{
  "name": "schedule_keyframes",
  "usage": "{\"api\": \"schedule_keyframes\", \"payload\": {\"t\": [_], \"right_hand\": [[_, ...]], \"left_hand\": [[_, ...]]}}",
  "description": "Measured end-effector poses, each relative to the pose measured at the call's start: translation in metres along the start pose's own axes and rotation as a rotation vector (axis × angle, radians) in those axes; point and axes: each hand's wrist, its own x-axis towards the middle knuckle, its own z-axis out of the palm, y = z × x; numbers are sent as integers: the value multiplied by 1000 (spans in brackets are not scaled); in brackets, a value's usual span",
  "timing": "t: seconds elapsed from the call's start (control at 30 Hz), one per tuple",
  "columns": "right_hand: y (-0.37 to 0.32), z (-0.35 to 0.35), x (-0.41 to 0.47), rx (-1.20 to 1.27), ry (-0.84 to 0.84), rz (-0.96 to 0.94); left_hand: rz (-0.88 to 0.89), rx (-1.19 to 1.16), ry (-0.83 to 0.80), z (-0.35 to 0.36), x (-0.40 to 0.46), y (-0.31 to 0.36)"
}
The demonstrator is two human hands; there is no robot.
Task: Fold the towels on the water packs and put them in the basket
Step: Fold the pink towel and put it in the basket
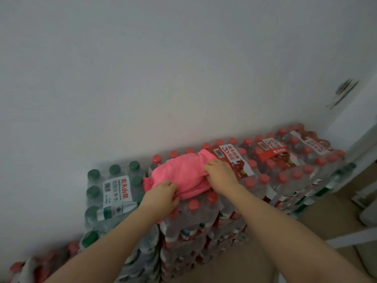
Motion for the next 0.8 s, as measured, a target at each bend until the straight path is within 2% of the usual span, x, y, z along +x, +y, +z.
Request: {"api": "schedule_keyframes", "payload": {"t": [0.07, 0.13, 0.23, 0.3, 0.37, 0.43, 0.47, 0.57, 0.67, 0.73, 0.8], "right_hand": [[1, -6, 4, 63, 71, 19], [2, -13, 8, 261, 125, 98], [-3, -31, 12, 658, 286, 245], [-15, -54, 14, 995, 356, 390], [-30, -79, 15, 1445, 303, 519], [-45, -106, 11, 1871, 110, 528], [-52, -119, 6, 2019, 17, 476], [-68, -158, -27, 2241, -107, 114], [-81, -187, -68, 2336, -22, -171], [-85, -191, -83, 2293, 65, -178], [-94, -192, -92, 2246, 65, -124]], "left_hand": [[14, -99, -36, -8, 7, -5], [-12, -216, -63, -23, 10, -11], [-120, -498, 67, -57, 15, -21], [-193, -831, 187, -86, 18, -17], [-275, -1291, 226, -119, 15, -4], [-286, -1677, 113, -150, 6, 8], [-215, -1769, 46, -164, -2, 14], [90, -1779, -13, -200, -31, 28], [335, -1669, -161, -222, -56, 26], [430, -1450, -332, -226, -62, 17], [399, -1206, -418, -221, -62, 11]]}}
